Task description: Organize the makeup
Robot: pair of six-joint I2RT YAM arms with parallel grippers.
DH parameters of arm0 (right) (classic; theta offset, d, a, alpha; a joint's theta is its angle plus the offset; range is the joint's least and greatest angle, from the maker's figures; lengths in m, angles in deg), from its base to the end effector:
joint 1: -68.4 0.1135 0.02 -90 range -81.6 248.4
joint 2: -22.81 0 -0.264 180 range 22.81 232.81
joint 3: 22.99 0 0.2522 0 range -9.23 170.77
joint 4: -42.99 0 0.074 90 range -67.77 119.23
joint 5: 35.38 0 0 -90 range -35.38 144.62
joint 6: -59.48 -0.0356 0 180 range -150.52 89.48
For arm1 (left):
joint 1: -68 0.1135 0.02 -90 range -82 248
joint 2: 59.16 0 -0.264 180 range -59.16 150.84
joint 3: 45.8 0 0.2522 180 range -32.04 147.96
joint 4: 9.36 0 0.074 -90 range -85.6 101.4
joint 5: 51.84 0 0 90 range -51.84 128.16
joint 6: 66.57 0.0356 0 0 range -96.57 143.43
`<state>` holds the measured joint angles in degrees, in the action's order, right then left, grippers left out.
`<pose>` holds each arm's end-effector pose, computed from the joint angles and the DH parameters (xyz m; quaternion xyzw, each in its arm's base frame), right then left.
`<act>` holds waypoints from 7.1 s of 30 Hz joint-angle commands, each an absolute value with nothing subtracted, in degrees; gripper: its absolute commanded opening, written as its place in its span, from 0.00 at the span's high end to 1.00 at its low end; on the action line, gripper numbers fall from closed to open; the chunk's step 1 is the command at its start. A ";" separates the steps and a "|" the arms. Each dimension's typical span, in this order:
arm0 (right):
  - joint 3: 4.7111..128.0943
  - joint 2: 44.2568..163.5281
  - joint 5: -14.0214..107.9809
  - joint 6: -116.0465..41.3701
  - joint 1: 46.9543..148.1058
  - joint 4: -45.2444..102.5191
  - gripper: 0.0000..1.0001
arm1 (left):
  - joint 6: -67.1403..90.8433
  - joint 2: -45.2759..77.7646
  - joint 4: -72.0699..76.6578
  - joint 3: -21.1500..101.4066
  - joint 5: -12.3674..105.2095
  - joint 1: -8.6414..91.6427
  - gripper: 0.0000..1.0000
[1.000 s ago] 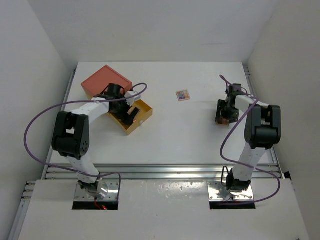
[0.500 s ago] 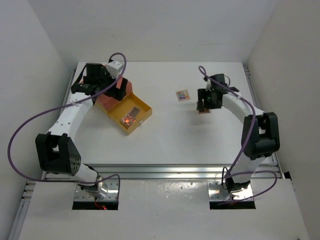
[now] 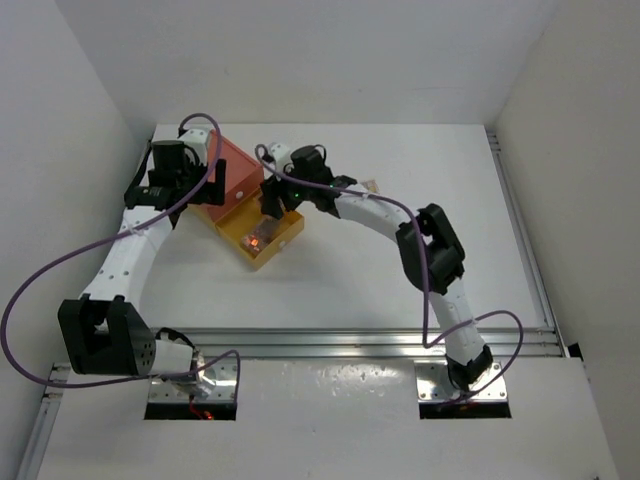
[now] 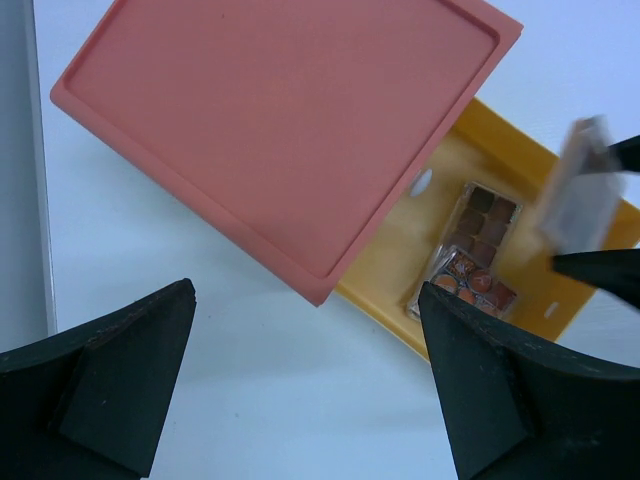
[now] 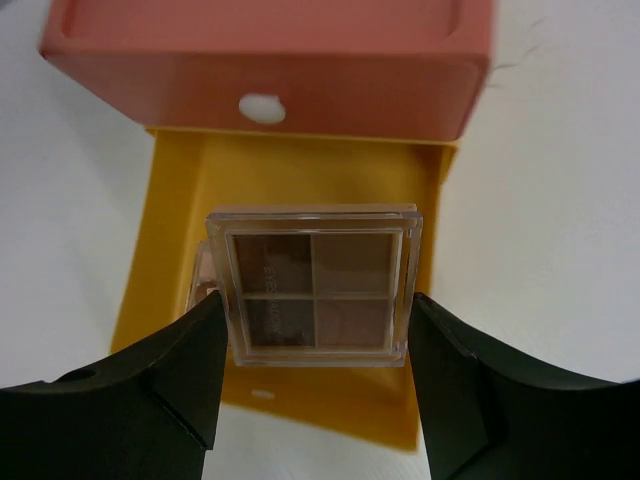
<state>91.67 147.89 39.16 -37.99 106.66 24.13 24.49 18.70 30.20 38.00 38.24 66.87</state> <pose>0.3979 0.3259 0.2310 -0.2925 0.8063 0.3015 0.4164 0.3065 -0.0061 0.3370 0.0172 0.8812 -0.0009 0.4724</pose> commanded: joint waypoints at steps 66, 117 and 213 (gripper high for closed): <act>113.64 167.65 66.22 -37.47 89.41 -12.25 0.13 | 24.93 16.34 25.93 34.05 37.72 64.66 0.00; 106.59 151.91 44.18 -47.06 104.87 6.29 0.78 | 23.26 14.23 23.82 30.89 35.18 64.66 0.00; 48.78 110.97 54.01 -49.51 86.69 13.50 0.22 | 43.03 38.30 19.78 29.21 40.36 49.81 1.00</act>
<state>46.41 110.99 53.17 -50.16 86.82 13.53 45.80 37.41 22.88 26.87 40.36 49.37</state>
